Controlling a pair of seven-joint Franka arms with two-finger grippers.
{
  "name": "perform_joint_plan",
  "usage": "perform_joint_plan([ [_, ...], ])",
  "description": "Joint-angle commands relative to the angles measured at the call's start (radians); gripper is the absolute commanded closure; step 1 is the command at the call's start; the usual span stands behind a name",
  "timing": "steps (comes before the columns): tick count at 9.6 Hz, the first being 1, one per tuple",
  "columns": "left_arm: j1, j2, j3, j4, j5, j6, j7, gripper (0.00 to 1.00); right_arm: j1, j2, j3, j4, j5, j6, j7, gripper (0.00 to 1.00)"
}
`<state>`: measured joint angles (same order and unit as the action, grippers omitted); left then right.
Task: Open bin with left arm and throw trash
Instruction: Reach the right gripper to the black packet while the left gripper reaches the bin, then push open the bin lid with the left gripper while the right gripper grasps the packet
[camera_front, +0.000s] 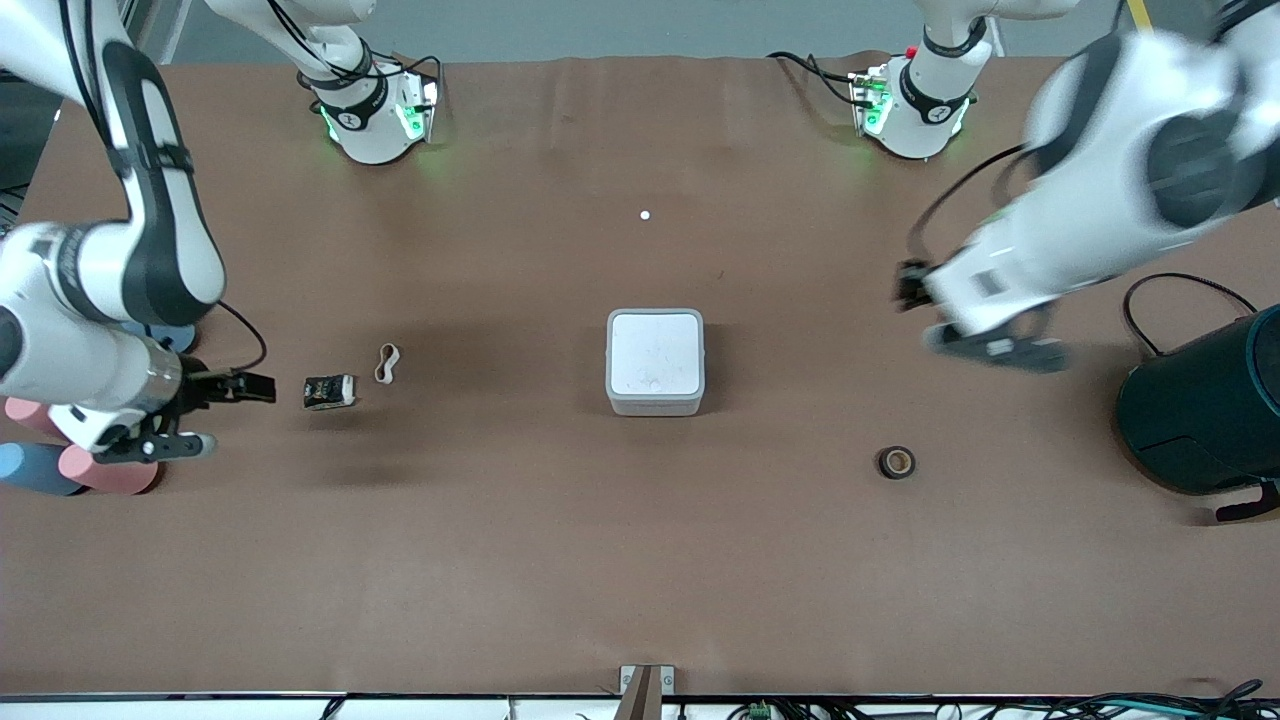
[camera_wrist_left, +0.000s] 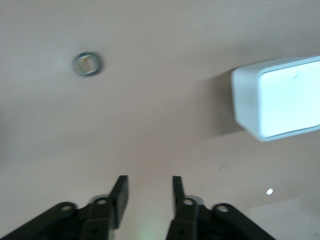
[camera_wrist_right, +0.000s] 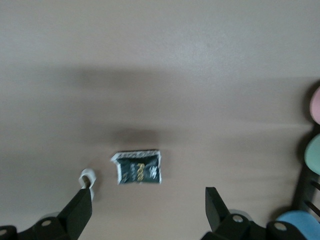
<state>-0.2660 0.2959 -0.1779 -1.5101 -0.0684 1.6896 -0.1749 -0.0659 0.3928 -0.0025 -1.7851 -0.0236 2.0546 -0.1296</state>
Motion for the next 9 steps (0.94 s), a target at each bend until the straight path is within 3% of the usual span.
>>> perform_joint_plan([
  [1,-0.105,0.147,0.005,0.086,-0.004,0.152,-0.05,1.0,-0.028,-0.026,0.013,-0.208,-0.01,0.268,-0.009,0.0],
  [3,-0.172,0.245,0.003,0.087,-0.008,0.362,-0.073,1.0,-0.028,0.012,0.015,-0.298,-0.007,0.45,-0.009,0.0],
  [6,-0.26,0.34,0.003,0.085,-0.008,0.517,-0.214,1.0,-0.019,0.029,0.019,-0.336,-0.004,0.466,-0.009,0.0],
  [9,-0.294,0.388,0.003,0.076,-0.011,0.573,-0.247,1.0,-0.012,0.035,0.024,-0.375,-0.004,0.472,-0.009,0.0],
])
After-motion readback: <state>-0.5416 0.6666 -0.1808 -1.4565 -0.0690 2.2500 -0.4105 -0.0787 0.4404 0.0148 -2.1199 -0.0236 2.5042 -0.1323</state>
